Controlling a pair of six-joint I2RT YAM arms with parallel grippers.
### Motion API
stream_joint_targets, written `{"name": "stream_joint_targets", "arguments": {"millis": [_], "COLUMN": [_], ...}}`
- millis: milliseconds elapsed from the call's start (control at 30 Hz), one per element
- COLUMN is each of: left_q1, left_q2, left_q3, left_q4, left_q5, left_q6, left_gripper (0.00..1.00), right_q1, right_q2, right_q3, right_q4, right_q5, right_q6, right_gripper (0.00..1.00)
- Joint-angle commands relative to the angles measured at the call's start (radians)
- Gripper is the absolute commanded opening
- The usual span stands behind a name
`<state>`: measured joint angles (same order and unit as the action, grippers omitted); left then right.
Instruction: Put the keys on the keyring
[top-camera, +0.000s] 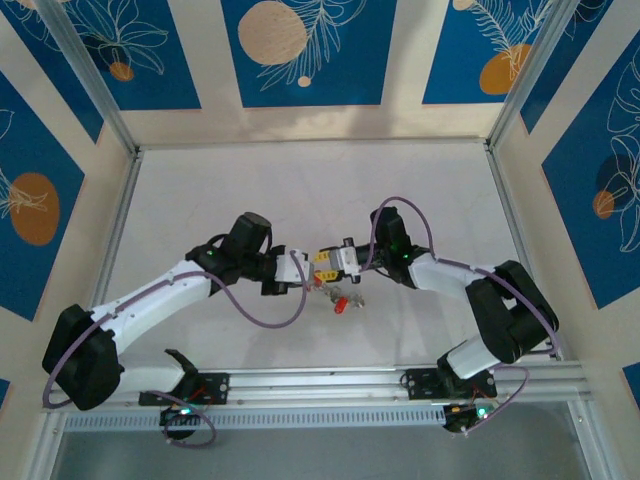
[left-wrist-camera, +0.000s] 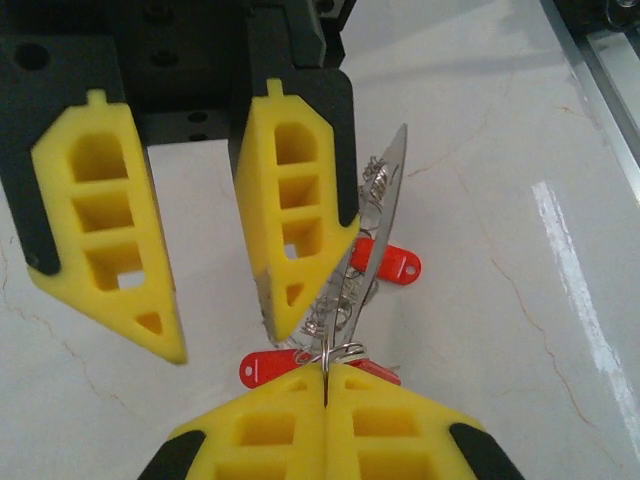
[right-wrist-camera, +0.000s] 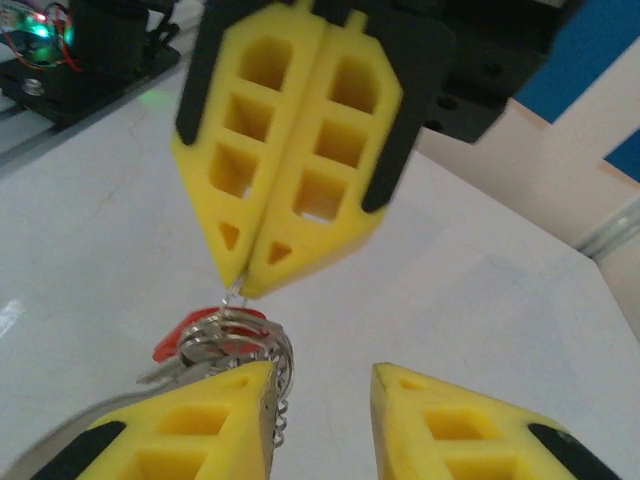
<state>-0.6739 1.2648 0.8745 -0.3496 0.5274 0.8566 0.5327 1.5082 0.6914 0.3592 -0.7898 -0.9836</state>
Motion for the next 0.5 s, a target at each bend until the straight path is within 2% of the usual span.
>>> {"name": "stream_joint_targets", "arguments": {"millis": [0, 467], "left_q1": [0.016, 0.027], "left_q2": [-0.019, -0.006], "left_q3": [0.034, 0.046], "left_q4": [-0.029, -0.045], "left_q5": [0.065, 0.092], "left_q6": [0.038, 0.065], "left_gripper": [0.0, 0.0], "right_q1": [0.019, 0.039], "right_q2": [0.029, 0.067], "right_q3": [0.032, 0.059], "right_q4": [-0.058, -0.112], "right_q5": [-0.065, -0.13], "right_q6": [-0.047, -0.063], "right_gripper": [0.32, 0.32]}}
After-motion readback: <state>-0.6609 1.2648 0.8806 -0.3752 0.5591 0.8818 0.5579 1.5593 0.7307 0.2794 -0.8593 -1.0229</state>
